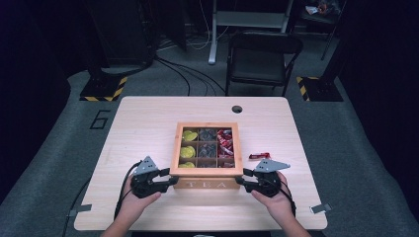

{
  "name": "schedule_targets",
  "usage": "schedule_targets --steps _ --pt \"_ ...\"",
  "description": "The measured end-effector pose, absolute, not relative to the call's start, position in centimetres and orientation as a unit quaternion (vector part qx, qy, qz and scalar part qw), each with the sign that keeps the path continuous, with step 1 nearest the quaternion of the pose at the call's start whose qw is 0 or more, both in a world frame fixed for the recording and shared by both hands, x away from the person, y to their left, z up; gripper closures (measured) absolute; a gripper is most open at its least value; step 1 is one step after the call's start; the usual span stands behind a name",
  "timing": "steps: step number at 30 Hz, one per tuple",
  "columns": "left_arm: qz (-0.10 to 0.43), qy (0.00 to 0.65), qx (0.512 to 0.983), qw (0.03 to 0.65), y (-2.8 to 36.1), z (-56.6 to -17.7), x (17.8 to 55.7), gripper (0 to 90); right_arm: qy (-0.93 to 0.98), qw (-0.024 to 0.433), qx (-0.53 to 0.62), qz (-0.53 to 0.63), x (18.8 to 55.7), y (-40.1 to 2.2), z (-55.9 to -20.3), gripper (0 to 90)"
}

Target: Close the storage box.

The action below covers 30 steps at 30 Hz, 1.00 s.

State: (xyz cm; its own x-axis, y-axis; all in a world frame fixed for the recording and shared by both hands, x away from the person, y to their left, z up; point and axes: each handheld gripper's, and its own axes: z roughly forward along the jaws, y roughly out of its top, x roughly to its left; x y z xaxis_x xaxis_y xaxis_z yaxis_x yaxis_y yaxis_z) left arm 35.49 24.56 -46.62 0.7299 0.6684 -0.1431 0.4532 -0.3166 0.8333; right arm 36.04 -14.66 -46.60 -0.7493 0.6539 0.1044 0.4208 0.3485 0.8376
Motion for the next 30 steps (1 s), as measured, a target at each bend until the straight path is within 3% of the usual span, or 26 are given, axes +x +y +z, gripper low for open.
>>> schedule_targets --steps 20,30 --pt "0.124 0.359 0.793 0.476 25.7 -46.0 35.5 51.6 0.8 0.132 0.335 0.48 35.8 -15.7 -46.0 58.0" --pt "0.129 0.37 0.789 0.474 26.2 -46.1 35.8 48.0 0.8 0.132 0.337 0.478 36.1 -15.8 -46.2 53.0"
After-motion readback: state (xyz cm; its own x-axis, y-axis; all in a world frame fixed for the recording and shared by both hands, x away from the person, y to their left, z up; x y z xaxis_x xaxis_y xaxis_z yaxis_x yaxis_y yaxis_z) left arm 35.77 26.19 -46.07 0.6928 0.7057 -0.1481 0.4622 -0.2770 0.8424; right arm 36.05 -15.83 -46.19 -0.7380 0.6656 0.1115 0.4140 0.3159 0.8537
